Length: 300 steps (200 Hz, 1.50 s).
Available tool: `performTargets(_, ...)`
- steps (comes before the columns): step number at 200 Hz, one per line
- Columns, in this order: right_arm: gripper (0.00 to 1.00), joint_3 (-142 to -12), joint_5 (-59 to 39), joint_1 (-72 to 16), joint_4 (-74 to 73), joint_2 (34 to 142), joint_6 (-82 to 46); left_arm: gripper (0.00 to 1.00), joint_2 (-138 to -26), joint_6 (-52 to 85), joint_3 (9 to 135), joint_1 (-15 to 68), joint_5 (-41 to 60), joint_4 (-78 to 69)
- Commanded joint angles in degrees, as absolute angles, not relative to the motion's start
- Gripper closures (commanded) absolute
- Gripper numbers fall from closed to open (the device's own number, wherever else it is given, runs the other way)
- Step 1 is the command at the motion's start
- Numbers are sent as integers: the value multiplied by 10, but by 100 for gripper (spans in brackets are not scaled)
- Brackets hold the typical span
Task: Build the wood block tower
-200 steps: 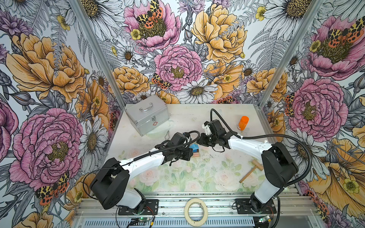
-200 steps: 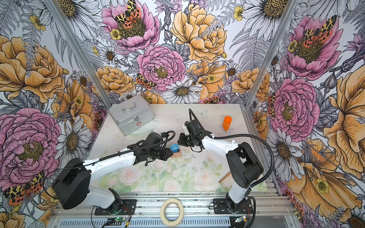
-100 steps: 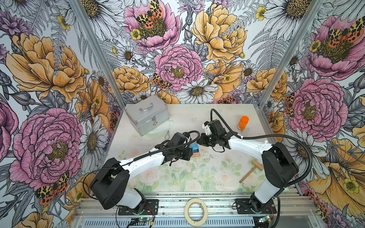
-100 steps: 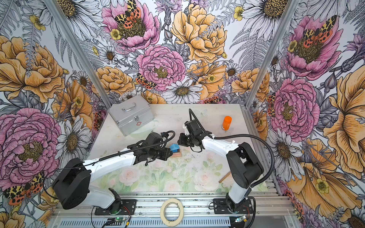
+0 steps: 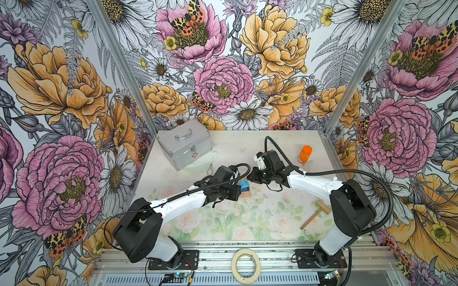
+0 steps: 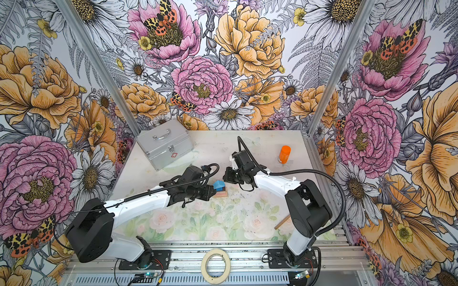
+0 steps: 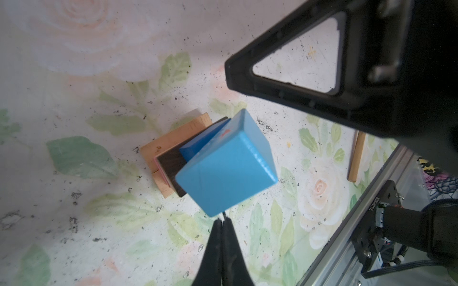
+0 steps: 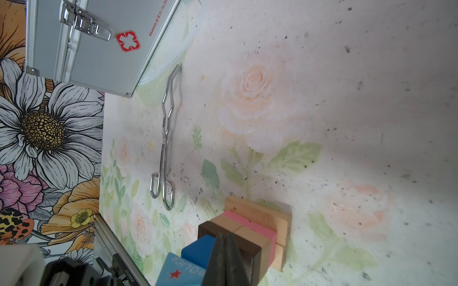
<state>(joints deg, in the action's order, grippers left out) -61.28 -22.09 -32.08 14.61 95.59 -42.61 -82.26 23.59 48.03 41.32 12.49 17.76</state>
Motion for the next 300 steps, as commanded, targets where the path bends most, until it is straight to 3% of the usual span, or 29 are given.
performTargets(1, 100, -610, -210, -325, 135, 933, -432, 100, -826, 222, 497, 407, 112, 174)
performTargets(300, 100, -599, -210, -324, 128, 929, -438, 100, -832, 225, 500, 395, 104, 165)
